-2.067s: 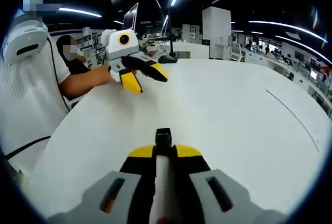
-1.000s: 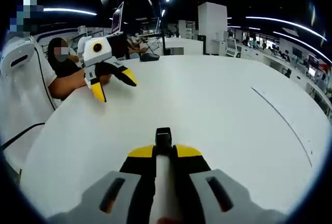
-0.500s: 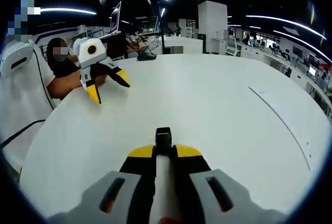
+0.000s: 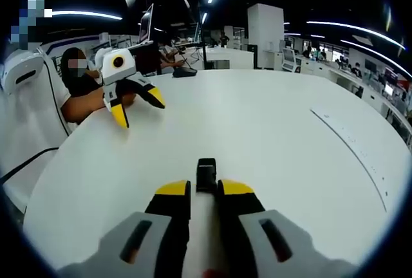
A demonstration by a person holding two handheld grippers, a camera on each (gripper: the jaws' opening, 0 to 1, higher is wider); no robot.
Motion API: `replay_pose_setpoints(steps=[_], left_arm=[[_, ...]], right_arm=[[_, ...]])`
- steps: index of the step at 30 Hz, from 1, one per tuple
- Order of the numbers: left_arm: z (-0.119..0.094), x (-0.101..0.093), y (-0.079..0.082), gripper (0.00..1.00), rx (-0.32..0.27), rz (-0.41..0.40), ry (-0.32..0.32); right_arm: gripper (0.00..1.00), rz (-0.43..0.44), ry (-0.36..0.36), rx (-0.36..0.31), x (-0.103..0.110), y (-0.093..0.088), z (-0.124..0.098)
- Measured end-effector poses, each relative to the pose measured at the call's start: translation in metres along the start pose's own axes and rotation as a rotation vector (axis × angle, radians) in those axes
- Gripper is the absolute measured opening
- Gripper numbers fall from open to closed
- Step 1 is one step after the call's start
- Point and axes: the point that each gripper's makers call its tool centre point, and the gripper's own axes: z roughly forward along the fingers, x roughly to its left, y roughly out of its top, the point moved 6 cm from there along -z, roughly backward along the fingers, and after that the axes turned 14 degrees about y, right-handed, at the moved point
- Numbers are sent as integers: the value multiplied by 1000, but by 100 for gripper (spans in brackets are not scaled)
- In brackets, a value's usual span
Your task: Snap the two parts of the plastic buckle together until the buckle closes and remains connected.
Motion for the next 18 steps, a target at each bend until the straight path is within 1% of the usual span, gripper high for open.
replay_pose_setpoints(steps=[2, 4, 5, 11, 18], left_arm=[[0, 0, 0, 41, 1, 1, 3], [1, 0, -1, 41, 2, 1, 1], [1, 0, -1, 41, 3, 2, 2], [2, 2, -1, 41, 5, -3, 0], [4, 1, -2, 41, 11, 3, 6]], right_arm=[[18, 1, -1, -1, 0, 0, 0], [25, -8, -17, -4, -2, 0, 0], [27, -11, -31, -4, -4, 0, -1], [31, -8, -38, -15, -2, -2, -1], [31, 27, -62, -34, -1, -3, -3]])
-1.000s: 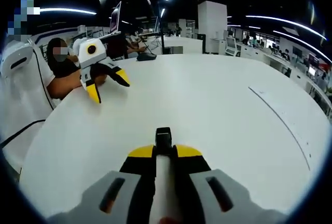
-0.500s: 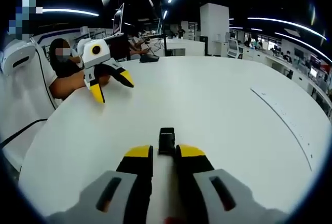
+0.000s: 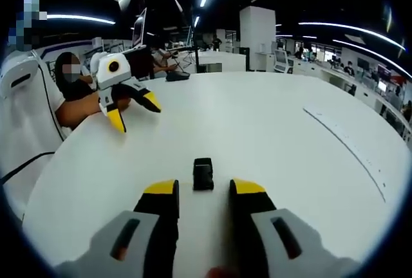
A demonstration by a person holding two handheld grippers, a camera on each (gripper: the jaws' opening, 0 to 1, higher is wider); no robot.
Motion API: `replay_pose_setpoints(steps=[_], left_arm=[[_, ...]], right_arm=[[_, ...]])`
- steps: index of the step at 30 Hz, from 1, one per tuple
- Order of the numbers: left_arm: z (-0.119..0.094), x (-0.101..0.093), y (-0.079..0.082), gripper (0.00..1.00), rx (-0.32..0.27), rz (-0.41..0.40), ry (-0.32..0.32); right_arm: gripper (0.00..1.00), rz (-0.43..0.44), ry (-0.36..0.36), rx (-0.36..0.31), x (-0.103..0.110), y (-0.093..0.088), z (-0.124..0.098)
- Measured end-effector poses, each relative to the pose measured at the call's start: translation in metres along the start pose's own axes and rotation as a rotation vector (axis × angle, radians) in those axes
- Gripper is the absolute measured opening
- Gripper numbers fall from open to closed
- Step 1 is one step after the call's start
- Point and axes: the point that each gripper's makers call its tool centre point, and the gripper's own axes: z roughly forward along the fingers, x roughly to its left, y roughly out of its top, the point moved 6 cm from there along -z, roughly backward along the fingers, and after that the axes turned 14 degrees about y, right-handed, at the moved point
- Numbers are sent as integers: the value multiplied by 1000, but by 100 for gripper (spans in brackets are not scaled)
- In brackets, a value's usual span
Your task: Snap the two parts of the plastic buckle together until the buckle closes and remains connected.
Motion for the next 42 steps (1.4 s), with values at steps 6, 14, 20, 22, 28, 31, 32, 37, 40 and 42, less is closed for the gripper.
replay_pose_setpoints(steps=[6, 14, 20, 22, 28, 31, 32, 37, 40, 42], left_arm=[[0, 2, 1, 41, -5, -7, 5], [-2, 4, 12, 41, -28, -58, 2], [-4, 0, 17, 41, 0, -11, 41], [-4, -1, 17, 41, 4, -13, 78], [-8, -8, 18, 41, 10, -14, 140], [-11, -6, 18, 41, 22, -34, 176], [-13, -4, 19, 41, 20, -51, 191], [-21, 3, 21, 41, 22, -108, 232], [-25, 0, 21, 41, 32, -105, 246], [-28, -3, 21, 41, 27, -112, 250]], right_arm=[[31, 10, -24, -24, 3, 6, -5], [34, 59, -116, -71, 14, 15, -14], [36, 81, -227, -93, 31, 18, -19], [36, 72, -275, -101, 40, 20, -19], [35, 96, -437, -94, 60, 20, -20], [33, 162, -541, -100, 73, 16, -21], [35, 204, -552, -148, 77, 17, -23], [35, 194, -642, -166, 107, 16, -19], [35, 212, -680, -155, 119, 12, -17], [35, 239, -717, -164, 122, 7, -20]])
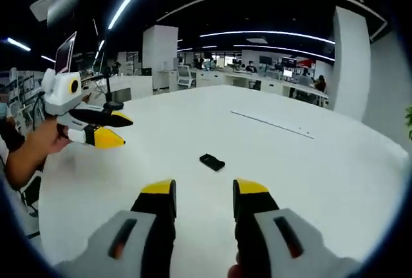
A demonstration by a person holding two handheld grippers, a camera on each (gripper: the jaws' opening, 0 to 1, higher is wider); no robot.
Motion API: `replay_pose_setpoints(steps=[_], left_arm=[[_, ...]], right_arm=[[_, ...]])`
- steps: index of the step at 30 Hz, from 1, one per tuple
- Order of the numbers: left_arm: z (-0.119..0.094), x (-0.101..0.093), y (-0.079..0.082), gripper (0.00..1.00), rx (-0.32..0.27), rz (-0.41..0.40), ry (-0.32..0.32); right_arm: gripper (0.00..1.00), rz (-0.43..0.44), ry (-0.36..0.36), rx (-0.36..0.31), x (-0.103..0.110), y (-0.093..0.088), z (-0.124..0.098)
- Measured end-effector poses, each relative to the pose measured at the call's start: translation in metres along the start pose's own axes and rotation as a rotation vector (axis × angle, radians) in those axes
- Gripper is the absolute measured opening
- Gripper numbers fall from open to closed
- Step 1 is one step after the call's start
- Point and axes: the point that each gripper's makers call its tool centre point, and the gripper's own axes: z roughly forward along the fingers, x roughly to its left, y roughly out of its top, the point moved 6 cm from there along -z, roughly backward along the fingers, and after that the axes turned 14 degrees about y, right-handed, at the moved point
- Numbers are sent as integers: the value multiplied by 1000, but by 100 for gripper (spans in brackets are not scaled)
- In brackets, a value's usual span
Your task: Snap the two parts of the plastic buckle together until the buckle closes and remains connected.
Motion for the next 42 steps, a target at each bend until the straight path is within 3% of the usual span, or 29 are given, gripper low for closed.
replay_pose_setpoints(steps=[4, 8, 17, 19, 27, 34, 42], left_arm=[[-7, 0, 0, 41, -21, -10, 27], [-7, 4, -6, 41, -4, -35, 41], [-10, -3, -13, 41, 14, -58, 44], [-14, -4, -13, 41, 11, -55, 46], [-34, 3, -15, 41, -6, -75, 85], [-57, -1, -20, 41, -30, -54, 121], [-75, -9, -24, 41, -46, -58, 140]], right_arm=[[35, 27, -50, -4, 3, -6, -8], [35, 39, -98, -9, 5, -14, -18], [36, 54, -125, -31, 18, -18, -35], [37, 58, -130, -62, 22, -18, -41], [37, 49, -155, -63, 28, -23, -56], [38, 46, -154, -80, 48, -35, -75], [38, 38, -221, -95, 64, -43, -104]])
